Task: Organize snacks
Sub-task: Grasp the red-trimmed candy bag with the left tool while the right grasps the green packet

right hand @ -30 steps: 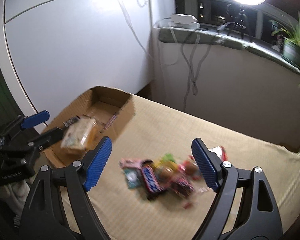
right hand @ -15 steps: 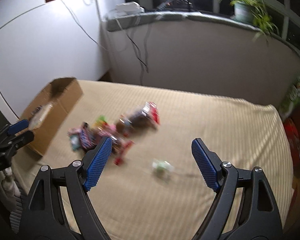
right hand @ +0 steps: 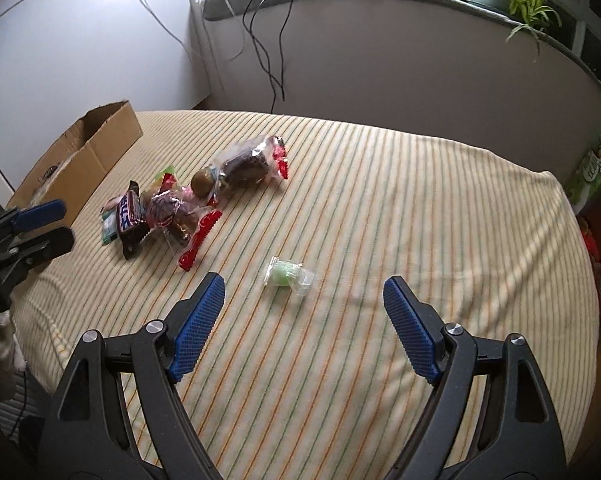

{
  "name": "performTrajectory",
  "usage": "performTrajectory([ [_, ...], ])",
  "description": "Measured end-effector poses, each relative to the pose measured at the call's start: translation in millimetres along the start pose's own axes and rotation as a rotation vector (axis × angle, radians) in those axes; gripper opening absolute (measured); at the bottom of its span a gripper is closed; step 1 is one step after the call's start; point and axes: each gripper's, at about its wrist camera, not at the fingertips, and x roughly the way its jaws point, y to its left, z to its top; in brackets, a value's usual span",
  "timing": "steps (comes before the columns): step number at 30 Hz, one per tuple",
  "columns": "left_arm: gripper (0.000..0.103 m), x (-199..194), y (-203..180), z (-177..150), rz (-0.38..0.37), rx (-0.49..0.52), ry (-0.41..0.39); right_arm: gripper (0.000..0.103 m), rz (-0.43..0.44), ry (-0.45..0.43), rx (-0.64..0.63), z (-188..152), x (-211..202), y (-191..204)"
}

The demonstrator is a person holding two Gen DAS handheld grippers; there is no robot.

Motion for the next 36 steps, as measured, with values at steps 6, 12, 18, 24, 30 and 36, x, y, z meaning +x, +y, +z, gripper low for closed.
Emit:
performTrajectory([
  [6,0.066,27.5,-15.2,10.5,-0.005,0.042,0.033,0.066,0.030,0.046,-0.014,-0.1,16.6,0.1],
  [12,0.066,50.4,-22.8,18.4,-0.015,0.068,0.064,0.061,0.050,0.069,0.002,1.2,28.4,-1.5],
  [18,0.066,68.0,-28.2,24.0,0.020,0.096,0.086,0.061,0.042,0.085,-0.007,3.2,39.5,1.2],
  [24,0.066,76.3,-31.0,22.8,0.047,0.129,0.090,0.055,-0.007,0.086,-0.040,1.2,44.0,8.1],
  [30,0.052,81.4,-31.6,24.7,0.032,0.147,0.089,0.031,-0.045,0.084,-0.040,0.6,42.4,1.2],
  [36,0.050,78.9,-31.1,23.0,0.028,0.137,0.084,0.027,-0.033,0.072,-0.013,-1.2,35.8,-6.1],
])
